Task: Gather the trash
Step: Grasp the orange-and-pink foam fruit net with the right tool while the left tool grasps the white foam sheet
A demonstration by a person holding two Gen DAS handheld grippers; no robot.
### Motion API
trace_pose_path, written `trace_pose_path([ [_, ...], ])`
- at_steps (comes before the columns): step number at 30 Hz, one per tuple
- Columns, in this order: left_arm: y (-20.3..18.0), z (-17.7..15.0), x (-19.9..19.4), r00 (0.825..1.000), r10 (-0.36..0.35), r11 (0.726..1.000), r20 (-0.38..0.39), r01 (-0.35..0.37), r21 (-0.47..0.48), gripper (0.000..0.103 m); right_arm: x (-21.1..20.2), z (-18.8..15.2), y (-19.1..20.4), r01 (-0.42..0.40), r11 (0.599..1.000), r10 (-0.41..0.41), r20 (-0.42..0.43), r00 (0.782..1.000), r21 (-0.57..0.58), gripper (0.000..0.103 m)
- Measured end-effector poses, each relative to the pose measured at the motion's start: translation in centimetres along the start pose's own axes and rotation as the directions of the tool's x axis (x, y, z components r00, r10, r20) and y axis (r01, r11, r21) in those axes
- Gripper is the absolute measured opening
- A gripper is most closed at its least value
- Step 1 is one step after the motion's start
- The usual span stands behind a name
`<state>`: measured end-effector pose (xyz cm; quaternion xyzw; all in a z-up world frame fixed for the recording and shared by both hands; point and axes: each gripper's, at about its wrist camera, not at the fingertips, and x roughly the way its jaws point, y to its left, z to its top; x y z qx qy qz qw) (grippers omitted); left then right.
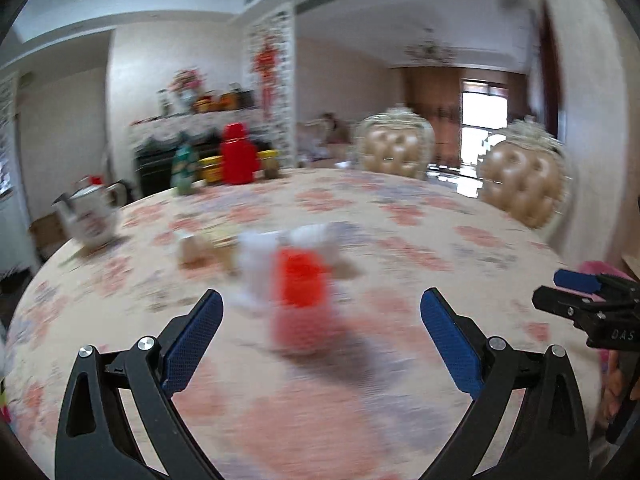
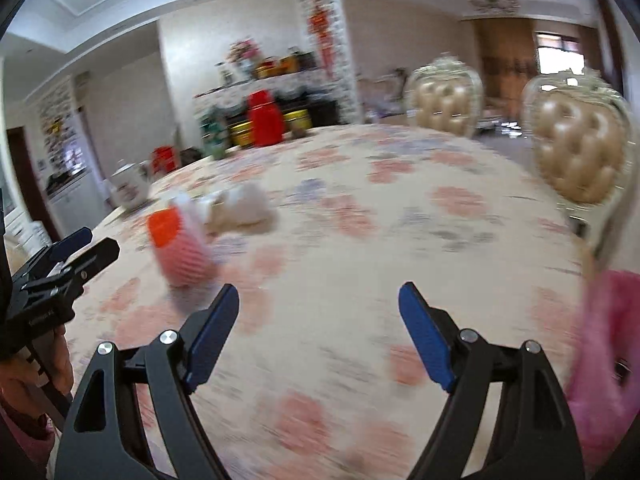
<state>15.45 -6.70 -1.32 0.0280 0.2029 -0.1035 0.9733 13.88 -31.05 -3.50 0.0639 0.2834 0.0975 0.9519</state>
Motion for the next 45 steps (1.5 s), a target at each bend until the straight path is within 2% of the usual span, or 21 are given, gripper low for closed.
trace_pose_path([
  [4,5.4,-0.6,0.3,0.994,0.103,0.994,-0.043,-0.104,-0.020,0.094,3.4,0.8,4.1,-0.067,0.996,0.064,-0.052,0.997,-0.055,0.080],
  [10,10.3,-1.5,1.3,0.978,0.179,0.982,-0.102,-0.184,-0.043,0.094,8.3,1.7,8.7,-0.128,0.986,0.113,-0.140,0.984,-0.103,0.081],
  [14,12.7,-1.5,1.8,0.974,0.193,0.976,-0.118,-0.203,-0.081,0.094,11.3,2.1,11.0,-0.151,0.981,0.125,-0.200,0.972,-0.122,0.083],
  [18,13.6,-1.5,2.3,0.968,0.216,0.969,-0.126,-0.228,-0.094,0.094,14.2,2.7,12.7,-0.175,0.975,0.137,-0.247,0.959,-0.137,0.082],
  [23,14.7,-1.8,3.3,0.964,0.209,0.965,-0.162,-0.230,-0.122,0.094,17.4,3.3,14.0,-0.191,0.970,0.142,-0.293,0.946,-0.149,0.082],
  [25,14.6,-1.7,4.1,0.963,0.202,0.967,-0.178,-0.225,-0.123,0.094,17.9,3.6,14.0,-0.194,0.969,0.143,-0.292,0.946,-0.155,0.082],
  [28,14.1,-1.3,5.3,0.965,0.179,0.973,-0.193,-0.203,-0.113,0.094,17.8,3.9,13.3,-0.189,0.969,0.141,-0.274,0.951,-0.157,0.060],
  [29,13.6,-0.9,6.1,0.967,0.161,0.977,-0.198,-0.185,-0.108,0.094,17.6,4.0,12.9,-0.189,0.971,0.145,-0.268,0.953,-0.148,0.049],
  [32,12.2,-0.1,8.1,0.970,0.125,0.985,-0.210,-0.147,-0.094,0.094,16.5,4.6,11.3,-0.162,0.977,0.130,-0.220,0.967,-0.136,0.033],
  [36,9.8,1.2,11.3,0.970,0.070,0.991,-0.232,-0.093,-0.091,0.094,14.8,5.5,8.4,-0.133,0.987,0.118,-0.159,0.980,-0.089,0.030],
  [40,7.1,2.2,15.1,0.962,0.037,0.996,-0.269,-0.059,-0.072,0.094,13.6,6.0,6.1,-0.117,0.991,0.109,-0.126,0.986,-0.058,0.030],
  [45,5.2,2.5,19.2,0.951,0.058,0.997,-0.305,-0.073,-0.040,0.094,13.1,6.3,4.1,-0.118,0.993,0.115,-0.107,0.988,-0.022,0.030],
])
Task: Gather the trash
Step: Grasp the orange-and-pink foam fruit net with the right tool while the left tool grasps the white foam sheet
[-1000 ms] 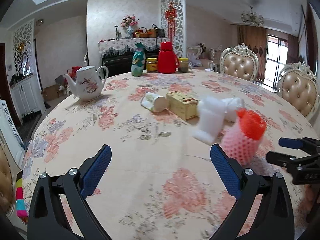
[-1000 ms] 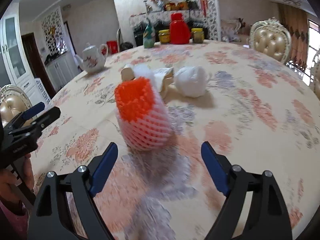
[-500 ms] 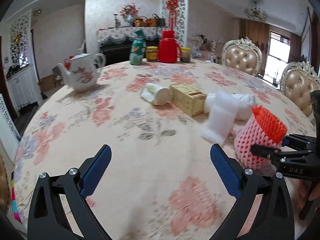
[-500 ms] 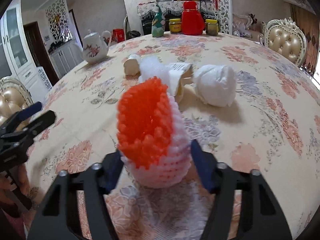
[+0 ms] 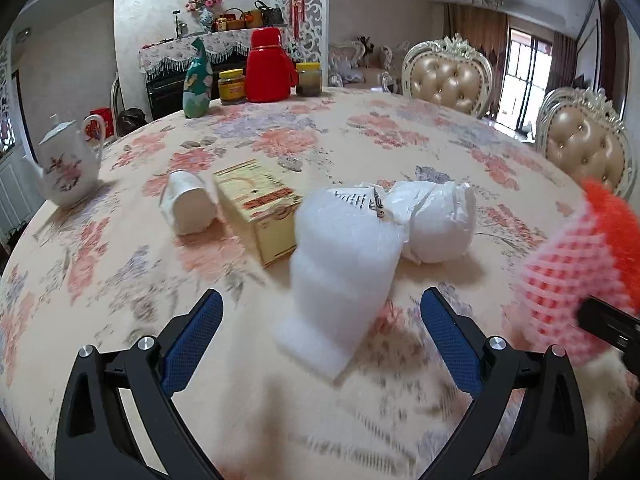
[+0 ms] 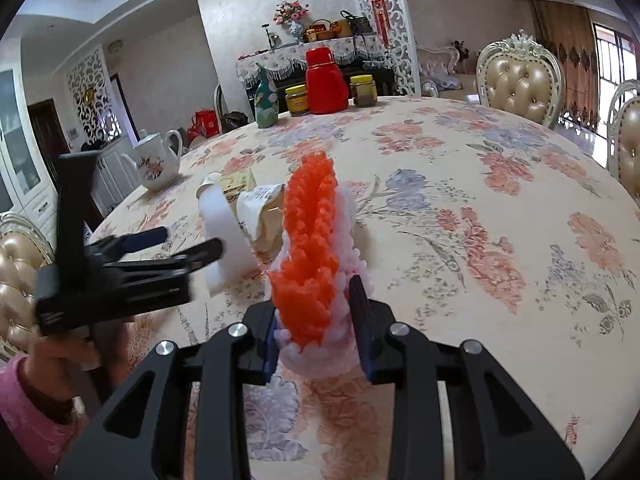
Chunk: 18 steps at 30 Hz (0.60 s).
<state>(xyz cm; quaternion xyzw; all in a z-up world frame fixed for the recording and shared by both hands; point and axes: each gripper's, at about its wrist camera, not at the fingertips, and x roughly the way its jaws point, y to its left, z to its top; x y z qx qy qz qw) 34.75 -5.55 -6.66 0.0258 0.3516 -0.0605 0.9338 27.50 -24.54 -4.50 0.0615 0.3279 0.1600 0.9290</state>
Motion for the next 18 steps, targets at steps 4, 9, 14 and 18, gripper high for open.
trace_pose_path([
  [4,0.0,0.9,2.6,0.998,-0.017,1.000,-0.060,0.016,-0.019,0.088,-0.1,0.0,-0.8,-0.006,1.000,0.006,0.004,1.000,0.021,0.030],
  [9,0.1,0.5,1.9,0.997,-0.055,0.998,-0.056,0.054,-0.022,0.054,-0.3,-0.4,-1.1,-0.006,0.999,0.006,0.003,1.000,0.041,0.031],
  [14,-0.6,-1.5,-2.0,0.999,-0.054,0.999,0.005,0.054,-0.006,0.054,-0.8,-1.0,-0.4,-0.005,0.999,0.005,-0.008,1.000,0.044,0.031],
  [18,-0.7,-3.6,-5.3,0.998,-0.048,0.998,0.041,0.050,-0.028,0.054,-1.5,-1.8,0.7,-0.008,1.000,0.008,-0.010,1.000,0.031,0.031],
])
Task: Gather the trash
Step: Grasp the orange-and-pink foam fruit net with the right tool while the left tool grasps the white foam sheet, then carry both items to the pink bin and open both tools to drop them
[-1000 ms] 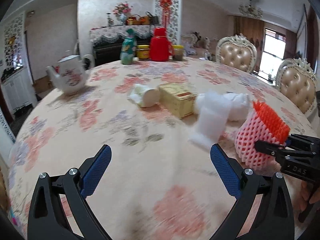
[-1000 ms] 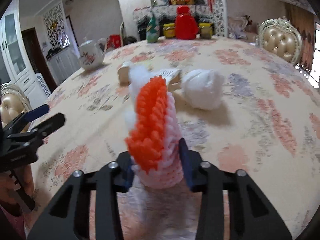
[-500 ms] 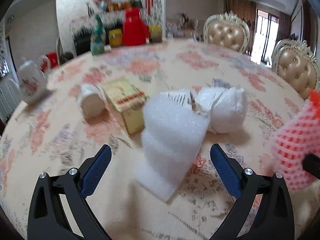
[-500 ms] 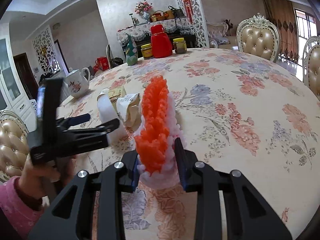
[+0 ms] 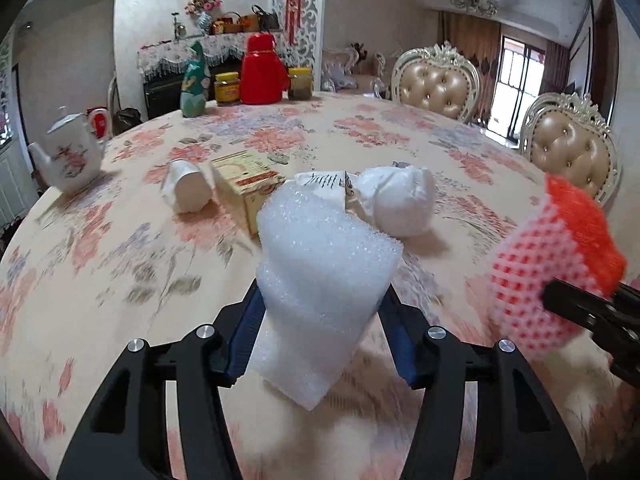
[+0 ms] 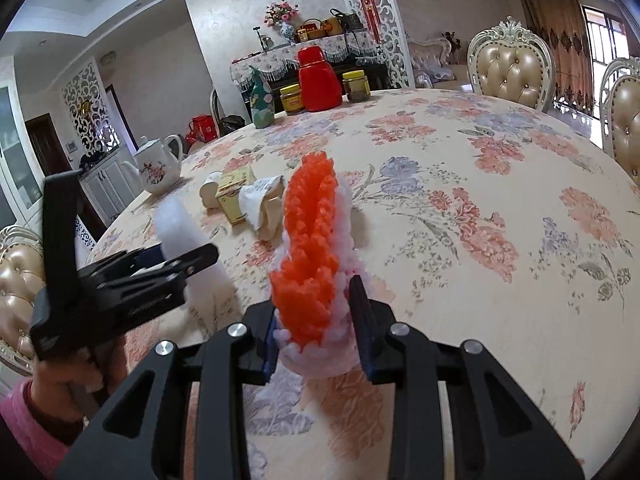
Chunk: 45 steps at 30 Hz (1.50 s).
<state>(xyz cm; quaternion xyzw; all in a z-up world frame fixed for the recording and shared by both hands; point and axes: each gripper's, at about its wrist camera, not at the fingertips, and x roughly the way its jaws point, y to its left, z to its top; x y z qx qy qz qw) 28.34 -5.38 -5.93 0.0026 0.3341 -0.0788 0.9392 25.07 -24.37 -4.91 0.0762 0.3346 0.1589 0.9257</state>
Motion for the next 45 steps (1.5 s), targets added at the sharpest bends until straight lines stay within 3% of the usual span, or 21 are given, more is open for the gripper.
trace_pose_path([
  [10,-0.5,-4.1,-7.8,0.995,0.001,1.000,0.104,0.001,-0.019,0.054,-3.8,-2.9,2.7,0.003,0.999,-0.002,0.032,1.000,-0.041,0.031],
  [20,-1.5,-6.8,-12.6,0.983,-0.012,1.000,0.182,0.017,-0.024,0.054,-7.0,-4.6,3.9,0.019,0.998,-0.014,0.074,0.997,-0.067,0.031],
  [35,-3.7,-7.1,-15.0,0.973,-0.040,0.999,0.227,0.039,0.010,0.054,-10.4,-5.6,2.8,0.035,0.998,-0.029,0.135,0.990,-0.043,0.031],
  [45,-8.1,-7.0,-15.0,0.961,-0.126,0.991,0.247,0.110,0.079,0.054,-12.9,-6.8,-0.7,0.090,0.996,-0.089,0.163,0.983,0.000,0.032],
])
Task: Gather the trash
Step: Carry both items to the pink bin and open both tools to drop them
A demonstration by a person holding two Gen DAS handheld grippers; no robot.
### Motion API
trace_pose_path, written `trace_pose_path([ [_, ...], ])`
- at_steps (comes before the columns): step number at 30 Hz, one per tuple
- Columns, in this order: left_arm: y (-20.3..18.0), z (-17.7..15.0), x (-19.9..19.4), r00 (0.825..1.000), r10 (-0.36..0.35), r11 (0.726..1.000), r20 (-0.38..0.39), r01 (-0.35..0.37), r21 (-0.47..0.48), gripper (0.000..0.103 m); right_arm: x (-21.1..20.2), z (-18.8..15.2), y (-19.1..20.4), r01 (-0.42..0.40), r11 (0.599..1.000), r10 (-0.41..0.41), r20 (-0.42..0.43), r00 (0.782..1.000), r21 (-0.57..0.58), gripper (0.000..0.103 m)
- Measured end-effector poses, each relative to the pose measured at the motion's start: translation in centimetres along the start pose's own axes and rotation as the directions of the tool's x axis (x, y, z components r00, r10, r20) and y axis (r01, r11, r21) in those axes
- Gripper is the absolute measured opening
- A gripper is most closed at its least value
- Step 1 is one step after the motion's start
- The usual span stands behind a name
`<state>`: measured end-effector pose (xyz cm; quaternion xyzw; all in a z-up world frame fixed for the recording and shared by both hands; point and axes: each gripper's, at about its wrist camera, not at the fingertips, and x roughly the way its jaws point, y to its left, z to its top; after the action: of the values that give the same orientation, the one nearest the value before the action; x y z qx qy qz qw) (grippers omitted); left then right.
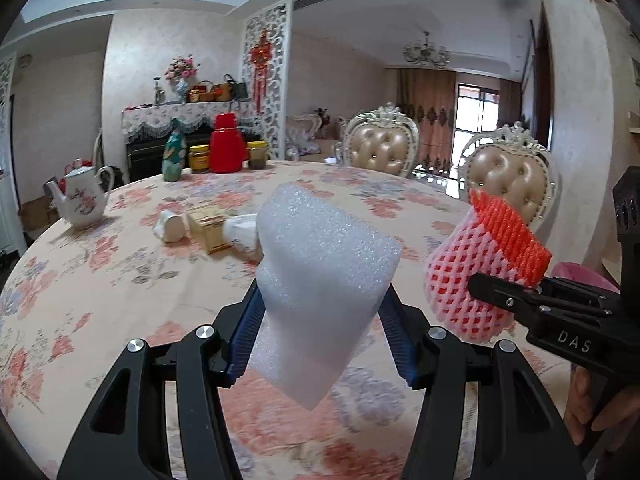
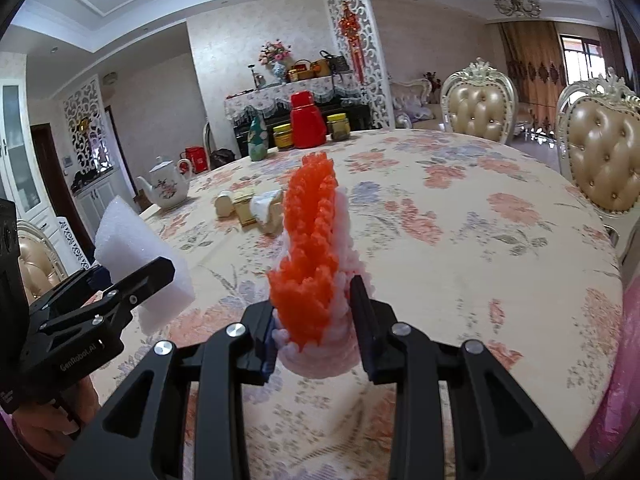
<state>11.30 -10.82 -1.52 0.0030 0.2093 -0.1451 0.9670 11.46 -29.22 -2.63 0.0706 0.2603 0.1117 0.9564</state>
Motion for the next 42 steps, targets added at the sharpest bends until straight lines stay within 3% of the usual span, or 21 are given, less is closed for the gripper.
trace_pose_path([
  [11,-5.2,0.8,2.7,0.994,-0.112,0.991,-0.010,0.113,0.071,0.054,-2.1,-0.8,-5.5,0.087,0.994,-0.089,0.020,0.996,0.064,0.032],
  [19,-10.7,1.4,5.4,0.974,-0.222,0.965,-0.035,0.225,0.135,0.054,-4.9,-1.5,-9.7,0.190,0.976,-0.195,0.044,0.980,0.105,0.032],
  [23,-14.2,1.2,7.1,0.956,-0.286,0.941,-0.069,0.294,0.167,0.054,-7.0,-1.8,-12.0,0.247,0.959,-0.257,0.064,0.964,0.135,0.032],
  [33,-22.5,1.1,9.2,0.895,-0.430,0.868,-0.118,0.446,0.220,0.054,-12.7,-4.0,-18.4,0.405,0.884,-0.429,0.060,0.901,0.233,0.033],
  [42,-30.0,1.3,9.7,0.821,-0.549,0.780,-0.156,0.571,0.256,0.055,-17.0,-6.5,-24.4,0.518,0.789,-0.559,0.035,0.829,0.329,0.036],
])
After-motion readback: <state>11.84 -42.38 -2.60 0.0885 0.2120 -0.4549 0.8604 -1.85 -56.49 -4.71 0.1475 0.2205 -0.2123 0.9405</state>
